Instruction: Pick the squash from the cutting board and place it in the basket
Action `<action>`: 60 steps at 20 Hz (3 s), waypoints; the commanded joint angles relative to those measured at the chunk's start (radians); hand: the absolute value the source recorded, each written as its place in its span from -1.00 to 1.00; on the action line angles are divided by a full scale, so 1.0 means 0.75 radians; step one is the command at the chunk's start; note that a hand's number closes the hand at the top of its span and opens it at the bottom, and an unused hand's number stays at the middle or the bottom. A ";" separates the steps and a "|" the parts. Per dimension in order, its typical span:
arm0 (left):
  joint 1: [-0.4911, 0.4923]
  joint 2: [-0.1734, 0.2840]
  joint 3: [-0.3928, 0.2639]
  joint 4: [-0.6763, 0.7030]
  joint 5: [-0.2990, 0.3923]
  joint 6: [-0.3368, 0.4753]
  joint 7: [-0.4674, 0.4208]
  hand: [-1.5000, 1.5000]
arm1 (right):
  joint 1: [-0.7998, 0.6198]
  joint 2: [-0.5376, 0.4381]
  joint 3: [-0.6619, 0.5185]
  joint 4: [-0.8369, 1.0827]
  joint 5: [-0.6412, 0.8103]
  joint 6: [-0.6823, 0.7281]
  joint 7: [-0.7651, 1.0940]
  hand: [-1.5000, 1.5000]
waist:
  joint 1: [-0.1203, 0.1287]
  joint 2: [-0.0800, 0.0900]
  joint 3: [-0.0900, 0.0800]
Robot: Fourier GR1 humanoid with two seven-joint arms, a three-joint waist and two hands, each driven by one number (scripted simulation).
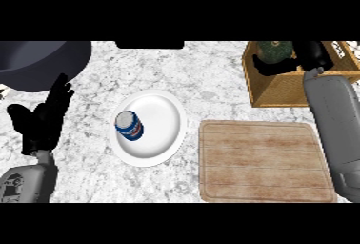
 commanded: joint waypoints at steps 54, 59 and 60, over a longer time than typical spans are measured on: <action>-0.014 -0.017 -0.029 -0.076 0.000 -0.019 0.036 0.00 | -0.380 -0.202 0.310 1.065 0.932 -0.638 -0.547 1.00 | 0.045 0.015 0.001; -0.062 -0.025 -0.015 0.016 -0.004 -0.006 -0.002 0.00 | -0.423 -0.233 0.298 1.100 0.930 -0.587 -0.546 1.00 | 0.054 0.024 0.001; -0.029 -0.041 -0.059 -0.087 -0.027 0.006 0.061 0.00 | -0.417 -0.204 0.313 1.112 0.946 -0.588 -0.508 1.00 | 0.065 0.021 0.002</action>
